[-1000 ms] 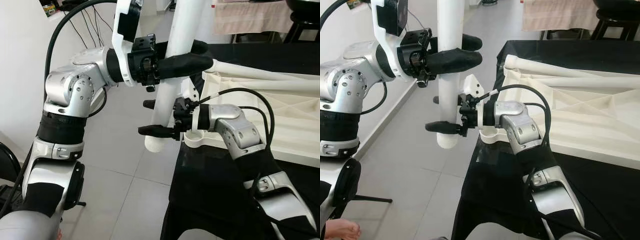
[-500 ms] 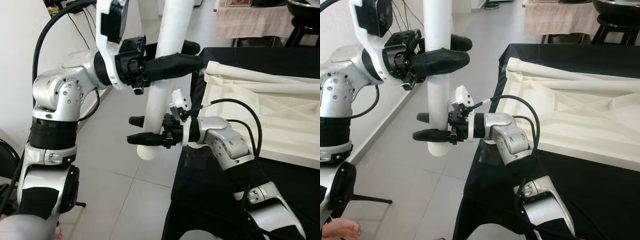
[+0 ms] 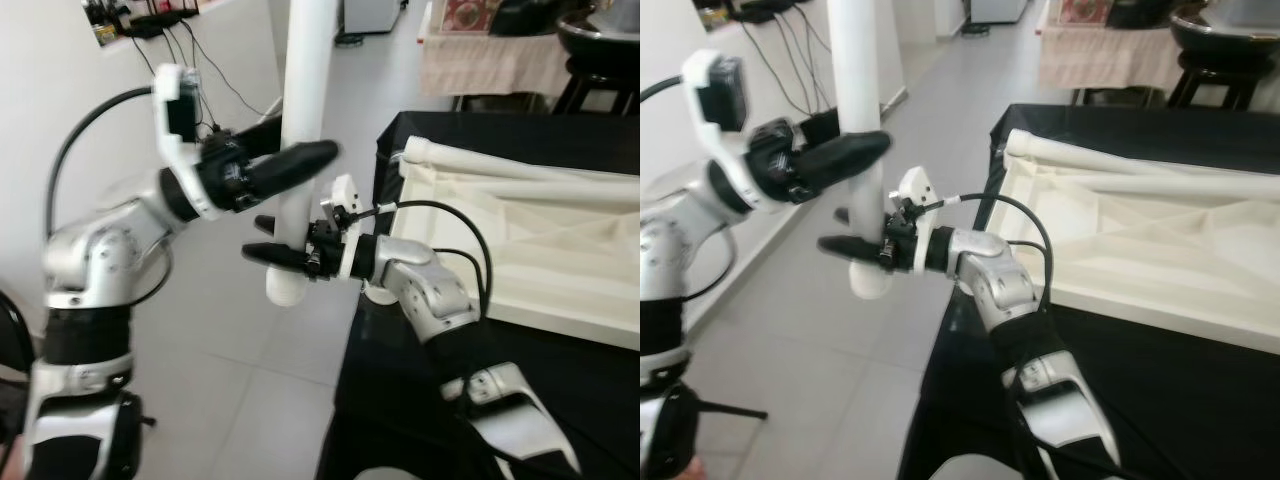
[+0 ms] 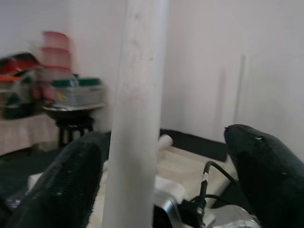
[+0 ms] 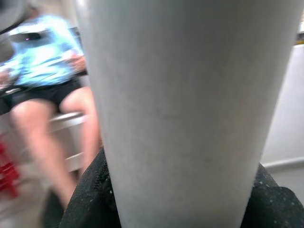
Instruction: Building children table
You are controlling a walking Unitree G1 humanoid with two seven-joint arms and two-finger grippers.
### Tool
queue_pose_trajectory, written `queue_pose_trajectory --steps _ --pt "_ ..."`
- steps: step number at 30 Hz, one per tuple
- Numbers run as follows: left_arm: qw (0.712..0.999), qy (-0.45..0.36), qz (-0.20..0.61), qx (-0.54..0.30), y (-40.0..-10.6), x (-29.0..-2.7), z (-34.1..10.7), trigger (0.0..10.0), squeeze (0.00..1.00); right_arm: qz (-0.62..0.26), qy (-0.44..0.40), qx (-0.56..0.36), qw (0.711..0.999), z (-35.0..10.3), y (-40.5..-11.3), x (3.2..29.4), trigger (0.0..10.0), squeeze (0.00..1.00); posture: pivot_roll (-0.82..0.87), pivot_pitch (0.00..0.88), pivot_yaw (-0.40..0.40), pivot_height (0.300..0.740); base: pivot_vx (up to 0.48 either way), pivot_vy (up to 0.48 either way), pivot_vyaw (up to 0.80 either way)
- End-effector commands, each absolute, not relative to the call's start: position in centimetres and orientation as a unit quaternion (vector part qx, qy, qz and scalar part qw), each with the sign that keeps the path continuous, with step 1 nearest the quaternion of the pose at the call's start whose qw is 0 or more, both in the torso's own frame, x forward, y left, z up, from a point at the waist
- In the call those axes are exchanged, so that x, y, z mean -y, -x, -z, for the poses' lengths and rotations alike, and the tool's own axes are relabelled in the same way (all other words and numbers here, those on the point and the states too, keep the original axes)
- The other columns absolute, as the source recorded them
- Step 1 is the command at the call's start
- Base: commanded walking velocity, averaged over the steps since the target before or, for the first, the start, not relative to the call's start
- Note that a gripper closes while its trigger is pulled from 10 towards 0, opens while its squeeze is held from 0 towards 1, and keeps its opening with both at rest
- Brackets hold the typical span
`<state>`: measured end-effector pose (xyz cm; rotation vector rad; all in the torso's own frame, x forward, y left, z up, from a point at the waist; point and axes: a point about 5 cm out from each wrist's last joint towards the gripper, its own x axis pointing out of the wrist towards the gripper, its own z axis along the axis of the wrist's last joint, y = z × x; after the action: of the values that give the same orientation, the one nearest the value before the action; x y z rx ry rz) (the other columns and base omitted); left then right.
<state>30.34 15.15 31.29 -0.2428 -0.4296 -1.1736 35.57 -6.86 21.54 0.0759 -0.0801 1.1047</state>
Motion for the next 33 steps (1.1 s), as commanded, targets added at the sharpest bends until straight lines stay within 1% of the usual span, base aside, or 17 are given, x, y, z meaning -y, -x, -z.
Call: queue_pose_trajectory --steps 1,2,3,4,6,7,8,9,10,11,14,18,21,28,30,31,33 --pt "0.845 0.125 0.480 0.200 -30.4 -16.8 -29.7 10.0 1.00 -0.493 -0.030 0.052 0.868 -22.3 -36.4 7.0 0.0 0.00 -0.04 0.006 0.048 0.740 0.000 0.000 0.00" --pt "0.881 0.139 0.413 0.183 -30.2 -18.1 -27.5 10.0 1.00 -0.464 -0.026 0.055 0.884 -22.6 -37.0 7.6 0.0 0.00 -0.03 0.017 0.043 0.740 0.000 0.000 0.00" --pt "0.881 0.139 0.413 0.183 -30.2 -18.1 -27.5 10.0 1.00 -0.464 -0.026 0.055 0.884 -22.6 -37.0 7.6 0.0 0.00 -0.03 0.017 0.043 0.740 0.000 0.000 0.00" --pt "0.915 0.144 0.342 0.157 -29.7 -19.1 -24.9 10.0 1.00 -0.435 -0.028 0.055 0.898 -22.7 -37.5 8.2 0.0 0.00 -0.02 0.027 0.037 0.740 0.000 0.000 0.00" --pt "0.915 0.144 0.342 0.157 -29.7 -19.1 -24.9 10.0 1.00 -0.435 -0.028 0.055 0.898 -22.7 -37.5 8.2 0.0 0.00 -0.02 0.027 0.037 0.740 0.000 0.000 0.00" --pt "0.938 0.146 0.284 0.131 -28.7 -19.6 -22.6 10.0 0.00 -0.416 -0.033 0.057 0.907 -22.8 -37.8 8.8 0.0 0.00 0.00 0.040 0.031 0.740 0.000 0.000 0.00" --pt "0.957 0.145 0.229 0.103 -27.4 -19.8 -20.3 10.0 0.00 -0.399 -0.056 0.062 0.913 -23.0 -38.0 9.2 10.0 0.00 0.01 0.059 0.026 0.740 0.000 0.000 0.00" --pt "0.969 0.144 0.184 0.079 -26.1 -19.6 -18.5 10.0 0.00 -0.398 -0.087 0.067 0.911 -23.3 -38.0 9.5 10.0 0.00 0.02 0.080 0.024 0.740 0.000 0.000 0.00" --pt "0.969 0.144 0.184 0.079 -26.1 -19.6 -18.5 10.0 0.00 -0.398 -0.087 0.067 0.911 -23.3 -38.0 9.5 10.0 0.00 0.02 0.080 0.024 0.740 0.000 0.000 0.00" --pt "0.976 0.138 0.157 0.058 -25.0 -19.3 -17.2 10.0 0.00 -0.400 -0.105 0.073 0.908 -23.5 -37.8 9.6 10.0 0.00 0.02 0.092 0.022 0.740 0.000 0.000 -0.80" --pt "0.976 0.138 0.157 0.058 -25.0 -19.3 -17.2 10.0 0.00 -0.400 -0.105 0.073 0.908 -23.5 -37.8 9.6 10.0 0.00 0.02 0.092 0.022 0.740 0.000 0.000 -0.80" --pt "0.986 0.123 0.105 0.031 -23.4 -18.9 -15.6 10.0 0.00 -0.415 -0.119 0.084 0.898 -23.8 -37.4 9.4 10.0 0.00 0.03 0.119 0.019 0.740 0.000 0.000 -0.80" --pt "0.997 0.068 0.043 0.010 -22.1 -18.5 -14.5 10.0 0.00 -0.448 -0.123 0.098 0.880 -24.3 -36.5 9.0 10.0 0.00 0.04 0.139 0.016 0.740 0.000 0.000 -0.80" --pt "0.998 0.048 0.034 -0.005 -21.4 -17.9 -14.2 10.0 0.00 -0.464 -0.111 0.101 0.873 -24.3 -36.1 8.8 10.0 0.00 0.05 0.152 0.014 0.740 0.000 0.000 -0.80" --pt "0.999 0.025 0.021 -0.008 -20.6 -17.5 -14.4 10.0 0.00 -0.487 -0.097 0.104 0.862 -24.3 -35.8 8.4 10.0 0.00 0.06 0.170 0.010 0.740 0.000 0.000 -0.40" --pt "1.000 0.003 0.017 -0.007 -20.2 -17.4 -14.6 10.0 0.00 -0.523 -0.079 0.105 0.842 -24.4 -35.3 7.9 10.0 0.00 0.06 0.181 0.008 0.740 0.000 0.000 0.00" --pt "1.000 0.003 0.017 -0.007 -20.2 -17.4 -14.6 10.0 0.00 -0.523 -0.079 0.105 0.842 -24.4 -35.3 7.9 10.0 0.00 0.06 0.181 0.008 0.740 0.000 0.000 0.00"
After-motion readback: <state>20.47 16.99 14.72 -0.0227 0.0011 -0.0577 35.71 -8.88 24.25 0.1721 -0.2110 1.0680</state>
